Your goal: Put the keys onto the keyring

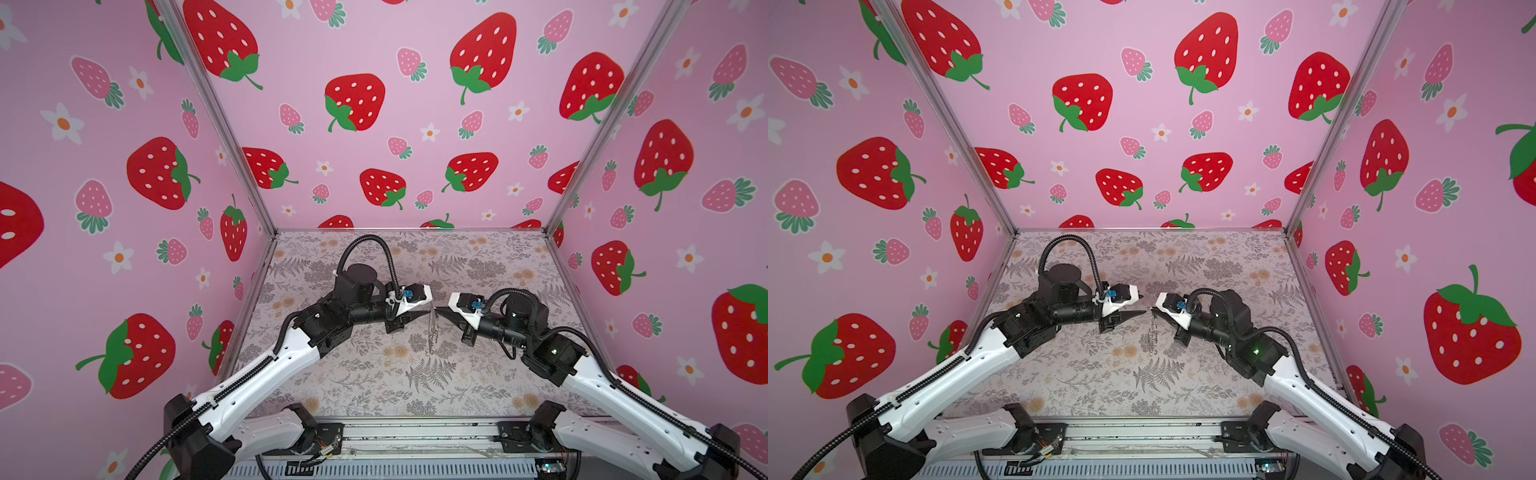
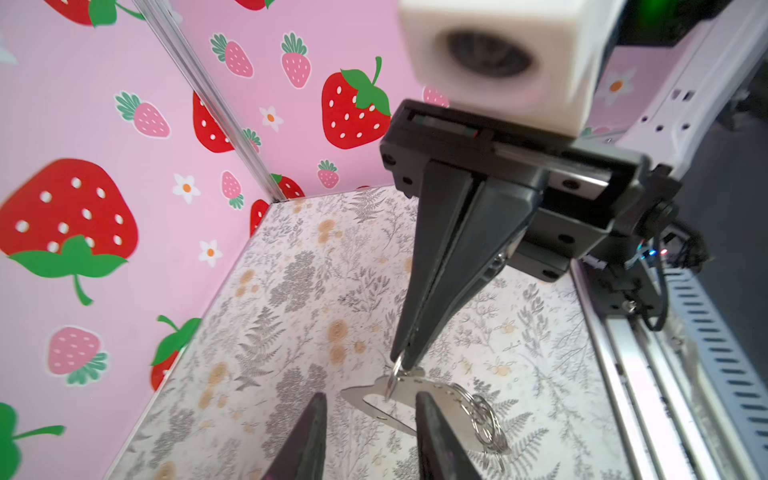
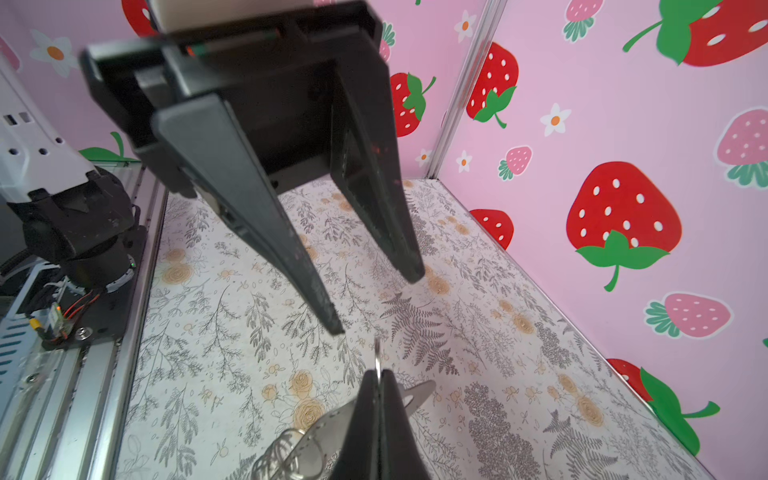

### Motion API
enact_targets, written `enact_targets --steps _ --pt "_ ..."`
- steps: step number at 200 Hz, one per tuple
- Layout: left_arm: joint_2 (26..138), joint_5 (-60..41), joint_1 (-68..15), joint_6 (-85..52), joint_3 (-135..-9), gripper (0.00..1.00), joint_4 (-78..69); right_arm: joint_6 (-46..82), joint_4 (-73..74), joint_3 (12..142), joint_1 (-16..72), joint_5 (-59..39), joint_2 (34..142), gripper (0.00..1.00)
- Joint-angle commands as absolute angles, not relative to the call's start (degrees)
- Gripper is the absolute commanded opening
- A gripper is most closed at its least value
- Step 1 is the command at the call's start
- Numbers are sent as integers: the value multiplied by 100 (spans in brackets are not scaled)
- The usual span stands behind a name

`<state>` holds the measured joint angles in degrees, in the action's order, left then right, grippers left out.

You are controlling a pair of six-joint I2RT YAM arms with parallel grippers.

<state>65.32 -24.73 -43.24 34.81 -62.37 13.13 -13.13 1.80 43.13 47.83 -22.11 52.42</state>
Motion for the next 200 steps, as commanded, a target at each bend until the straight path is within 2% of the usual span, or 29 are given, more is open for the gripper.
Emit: enact_targets --steps 1,20,66,125,200 --pt "6479 -1326 -4685 4551 -6590 38 1851 -1263 -205 4649 4765 -2457 5434 0" --pt "6544 -869 -4956 4938 -6677 38 1948 -1275 -414 4786 4769 -2538 5524 0" --pt "6697 -576 -5139 5303 -6833 34 2177 -1336 -586 4904 4761 -2645 5570 0" --pt "6828 -723 -5146 5435 -6977 28 2479 -1375 -646 4953 4759 -2742 5546 0" --pt "6964 -1149 -5149 5345 -7049 27 2636 -1417 -616 4966 4761 -2707 5515 0"
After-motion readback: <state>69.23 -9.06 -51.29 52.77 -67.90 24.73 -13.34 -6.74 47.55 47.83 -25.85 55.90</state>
